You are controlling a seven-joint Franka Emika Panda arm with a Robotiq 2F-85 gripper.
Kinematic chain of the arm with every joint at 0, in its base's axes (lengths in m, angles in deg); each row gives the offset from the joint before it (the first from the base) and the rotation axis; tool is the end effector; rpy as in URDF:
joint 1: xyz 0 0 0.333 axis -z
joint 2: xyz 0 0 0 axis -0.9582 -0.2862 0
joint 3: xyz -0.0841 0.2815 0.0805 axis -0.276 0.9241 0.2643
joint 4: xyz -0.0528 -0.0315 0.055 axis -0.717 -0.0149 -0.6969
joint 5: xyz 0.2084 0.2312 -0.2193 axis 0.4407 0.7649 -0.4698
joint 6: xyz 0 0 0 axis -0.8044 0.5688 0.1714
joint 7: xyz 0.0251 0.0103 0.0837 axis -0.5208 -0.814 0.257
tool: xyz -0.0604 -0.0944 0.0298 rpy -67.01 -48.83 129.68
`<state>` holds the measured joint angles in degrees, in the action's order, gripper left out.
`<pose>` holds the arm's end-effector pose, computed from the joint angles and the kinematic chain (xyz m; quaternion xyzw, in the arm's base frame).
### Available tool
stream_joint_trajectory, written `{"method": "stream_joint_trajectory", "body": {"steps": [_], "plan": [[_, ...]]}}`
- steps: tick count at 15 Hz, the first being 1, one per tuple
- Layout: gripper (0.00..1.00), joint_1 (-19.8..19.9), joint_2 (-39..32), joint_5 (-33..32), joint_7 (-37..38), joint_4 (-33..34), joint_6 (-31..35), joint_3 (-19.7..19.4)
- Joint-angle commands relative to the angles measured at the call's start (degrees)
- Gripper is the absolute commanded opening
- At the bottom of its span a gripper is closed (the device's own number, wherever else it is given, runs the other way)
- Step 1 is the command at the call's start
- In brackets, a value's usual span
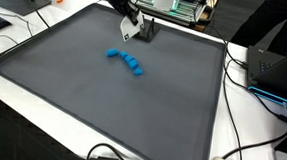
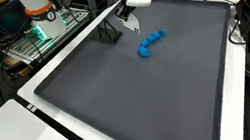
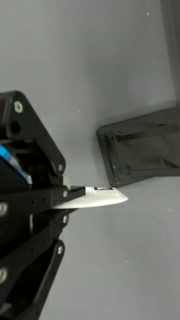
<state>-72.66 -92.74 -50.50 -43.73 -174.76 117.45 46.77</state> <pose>0.5391 0.0182 0.2785 -0.9642 0.0976 0.2294 0.0907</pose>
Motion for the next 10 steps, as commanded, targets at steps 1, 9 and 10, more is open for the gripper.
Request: {"method": "stream_joint_trajectory", "body": {"steps": [1,9,10], "plan": [[0.01,0.7,4.4,5.7,6.5,-5.4,-0.2,-1.0],[0.01,0.5,8.7,12.4,23.1,-13.5,1.0,-3.1],[0.01,0.5,9.1,13.4,24.4,-14.3,1.2,-3.2]]}}
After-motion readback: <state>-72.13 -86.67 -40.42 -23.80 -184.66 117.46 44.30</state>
